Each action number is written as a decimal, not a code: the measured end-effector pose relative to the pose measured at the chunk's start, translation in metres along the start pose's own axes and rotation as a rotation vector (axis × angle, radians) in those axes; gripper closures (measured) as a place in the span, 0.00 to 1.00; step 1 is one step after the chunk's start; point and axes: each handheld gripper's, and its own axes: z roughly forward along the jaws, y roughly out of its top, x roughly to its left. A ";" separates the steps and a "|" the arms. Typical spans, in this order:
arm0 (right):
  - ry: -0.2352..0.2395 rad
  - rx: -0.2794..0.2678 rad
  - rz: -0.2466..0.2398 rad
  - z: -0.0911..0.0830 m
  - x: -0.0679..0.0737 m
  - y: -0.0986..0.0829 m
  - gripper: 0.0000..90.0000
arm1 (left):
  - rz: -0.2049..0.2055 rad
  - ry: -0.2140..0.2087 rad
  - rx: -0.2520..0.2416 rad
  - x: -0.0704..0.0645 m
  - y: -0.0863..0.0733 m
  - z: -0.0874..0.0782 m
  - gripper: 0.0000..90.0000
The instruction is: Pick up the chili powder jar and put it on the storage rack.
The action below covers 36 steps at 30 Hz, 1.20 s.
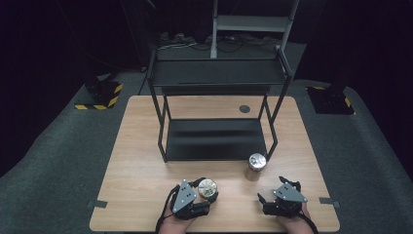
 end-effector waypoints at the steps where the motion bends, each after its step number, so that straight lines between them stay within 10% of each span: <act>1: 0.000 0.000 0.000 0.000 0.000 0.000 0.00 | -0.004 0.009 -0.001 0.001 0.000 -0.002 0.38; 36: 0.002 0.002 0.007 0.000 -0.001 0.000 0.00 | -0.046 0.222 -0.059 0.020 0.003 -0.044 0.39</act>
